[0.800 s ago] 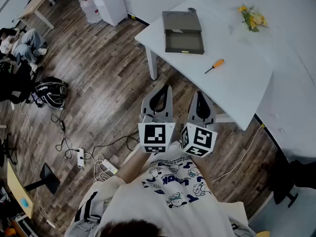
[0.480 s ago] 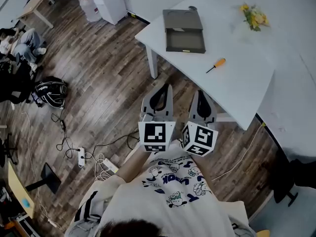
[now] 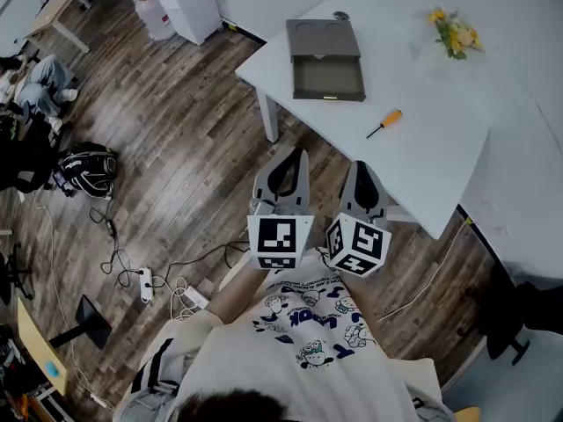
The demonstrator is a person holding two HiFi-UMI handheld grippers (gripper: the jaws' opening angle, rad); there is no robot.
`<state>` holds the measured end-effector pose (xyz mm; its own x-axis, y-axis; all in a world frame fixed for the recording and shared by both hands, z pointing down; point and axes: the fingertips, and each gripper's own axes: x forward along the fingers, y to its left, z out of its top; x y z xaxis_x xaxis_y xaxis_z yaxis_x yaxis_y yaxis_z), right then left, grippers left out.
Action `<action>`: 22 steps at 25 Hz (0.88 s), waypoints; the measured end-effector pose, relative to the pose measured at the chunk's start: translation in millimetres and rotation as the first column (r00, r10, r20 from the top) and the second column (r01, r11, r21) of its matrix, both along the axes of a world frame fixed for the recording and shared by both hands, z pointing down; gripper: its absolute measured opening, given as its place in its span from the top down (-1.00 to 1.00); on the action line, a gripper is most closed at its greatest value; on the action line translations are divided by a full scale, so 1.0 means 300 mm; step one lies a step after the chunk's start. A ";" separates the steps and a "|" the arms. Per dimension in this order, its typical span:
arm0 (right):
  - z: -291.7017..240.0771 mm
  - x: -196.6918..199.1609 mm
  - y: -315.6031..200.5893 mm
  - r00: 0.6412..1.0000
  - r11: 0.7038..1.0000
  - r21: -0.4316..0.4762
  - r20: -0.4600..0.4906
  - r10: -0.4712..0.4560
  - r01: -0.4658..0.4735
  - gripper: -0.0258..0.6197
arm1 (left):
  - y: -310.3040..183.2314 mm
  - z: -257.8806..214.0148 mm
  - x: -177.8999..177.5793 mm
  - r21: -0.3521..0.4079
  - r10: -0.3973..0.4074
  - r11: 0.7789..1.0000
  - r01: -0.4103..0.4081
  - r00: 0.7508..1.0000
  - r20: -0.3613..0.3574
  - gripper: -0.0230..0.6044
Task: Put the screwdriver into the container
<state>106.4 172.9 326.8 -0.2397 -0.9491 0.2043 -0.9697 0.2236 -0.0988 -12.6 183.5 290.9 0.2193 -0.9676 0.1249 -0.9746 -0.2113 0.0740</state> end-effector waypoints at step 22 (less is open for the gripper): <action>0.059 -0.010 -0.388 0.992 0.989 -0.070 -0.013 0.126 -0.126 0.80 | -0.405 0.059 -0.063 -0.055 0.072 0.996 -0.073 0.997 -0.018 0.86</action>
<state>103.5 56.4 344.4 -0.1169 -0.9548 0.2734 -0.9905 0.0922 -0.1016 -31.6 61.8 308.7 0.2909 -0.9408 0.1738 -0.9555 -0.2763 0.1033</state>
